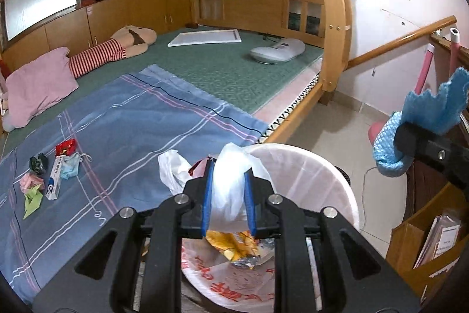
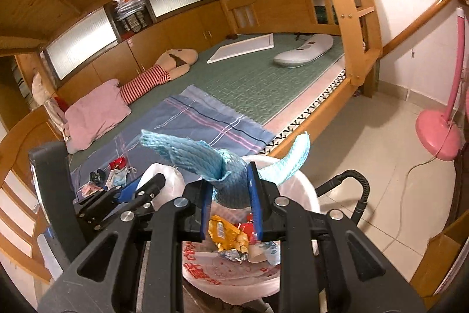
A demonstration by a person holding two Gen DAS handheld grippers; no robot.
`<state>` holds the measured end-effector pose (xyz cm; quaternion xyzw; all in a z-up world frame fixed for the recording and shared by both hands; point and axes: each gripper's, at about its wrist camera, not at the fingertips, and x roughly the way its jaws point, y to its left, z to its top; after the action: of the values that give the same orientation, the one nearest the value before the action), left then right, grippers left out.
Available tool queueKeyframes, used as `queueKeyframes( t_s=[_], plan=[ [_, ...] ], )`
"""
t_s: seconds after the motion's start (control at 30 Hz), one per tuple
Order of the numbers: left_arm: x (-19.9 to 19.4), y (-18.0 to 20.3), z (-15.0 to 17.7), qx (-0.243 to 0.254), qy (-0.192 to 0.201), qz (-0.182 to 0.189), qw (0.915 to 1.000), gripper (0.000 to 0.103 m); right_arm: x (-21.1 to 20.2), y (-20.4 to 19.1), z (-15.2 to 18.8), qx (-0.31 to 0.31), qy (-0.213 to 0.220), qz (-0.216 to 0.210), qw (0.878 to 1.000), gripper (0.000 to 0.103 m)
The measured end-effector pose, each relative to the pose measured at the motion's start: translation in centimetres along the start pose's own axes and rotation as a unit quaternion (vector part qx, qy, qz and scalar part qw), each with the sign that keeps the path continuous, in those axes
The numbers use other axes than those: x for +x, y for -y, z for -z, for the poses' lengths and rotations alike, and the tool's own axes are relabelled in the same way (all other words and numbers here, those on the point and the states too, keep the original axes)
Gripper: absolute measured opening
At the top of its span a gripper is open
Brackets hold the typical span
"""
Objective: Collect trash
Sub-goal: 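Carry the white bag and blue cloth over the white bin, then open both tools to drop the bag and cloth into the bin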
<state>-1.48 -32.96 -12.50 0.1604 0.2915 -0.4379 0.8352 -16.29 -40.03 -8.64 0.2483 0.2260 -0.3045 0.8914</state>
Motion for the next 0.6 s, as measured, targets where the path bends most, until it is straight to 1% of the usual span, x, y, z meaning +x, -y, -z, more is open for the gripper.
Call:
queueKeyframes(
  t_s=[0.33,0.53,0.6],
  plan=[
    [0.7,0.9,0.3,0.001,-0.008,-0.014,0.9999,0.02,-0.7,1.2,0.5,0.007,0.003,-0.004,1.0,0.024],
    [0.9,1.6,0.3,0.009,-0.002,-0.018,0.9998,0.02,-0.8,1.2,0.5,0.002,0.005,0.0,1.0,0.024],
    [0.9,1.7,0.4,0.014,0.002,-0.025,0.9996,0.023,-1.0,1.0,0.6,-0.001,0.008,0.004,1.0,0.024]
  ],
)
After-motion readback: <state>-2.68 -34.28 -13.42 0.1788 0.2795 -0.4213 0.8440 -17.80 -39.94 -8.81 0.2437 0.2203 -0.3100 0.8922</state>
